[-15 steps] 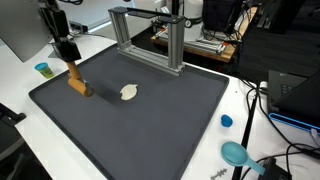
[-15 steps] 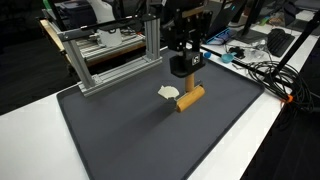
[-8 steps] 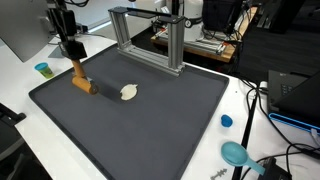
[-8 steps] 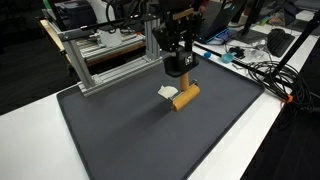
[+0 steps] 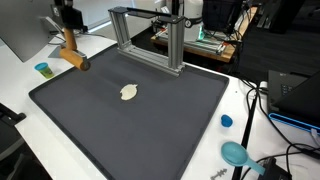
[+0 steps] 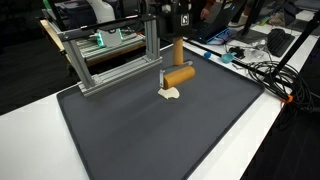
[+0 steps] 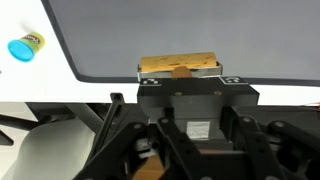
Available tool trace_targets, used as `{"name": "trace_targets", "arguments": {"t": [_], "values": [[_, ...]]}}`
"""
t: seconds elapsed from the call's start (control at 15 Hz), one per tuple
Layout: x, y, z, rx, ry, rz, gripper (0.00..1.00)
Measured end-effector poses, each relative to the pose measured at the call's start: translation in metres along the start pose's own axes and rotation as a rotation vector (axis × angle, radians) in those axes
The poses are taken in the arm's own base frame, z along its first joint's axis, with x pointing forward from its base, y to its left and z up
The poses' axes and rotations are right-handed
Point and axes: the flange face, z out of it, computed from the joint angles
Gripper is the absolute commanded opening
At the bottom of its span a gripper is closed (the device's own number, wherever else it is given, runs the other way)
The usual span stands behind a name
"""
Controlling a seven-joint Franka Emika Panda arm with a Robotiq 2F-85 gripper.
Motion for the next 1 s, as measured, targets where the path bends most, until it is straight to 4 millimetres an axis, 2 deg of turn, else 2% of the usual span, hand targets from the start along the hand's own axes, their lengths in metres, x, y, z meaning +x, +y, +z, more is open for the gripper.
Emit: {"name": "trace_targets", "arguments": {"t": [0.2, 0.4, 0.47, 0.67, 0.73, 1.0], "values": [[-0.041, -0.031, -0.035, 0.053, -0.085, -0.044, 0.21], [-0.091, -0.067, -0.046, 0.114, -0.173, -0.074, 0.21], [-0.107, -0.072, -0.045, 0.115, -0.198, -0.076, 0.46], [-0.142, -0.071, -0.034, 0.109, -0.250, -0.028, 0.46], [-0.145, -0.070, -0.032, 0.108, -0.256, -0.023, 0.21], [-0.149, -0.068, -0.026, 0.107, -0.271, -0.023, 0.21]]}}
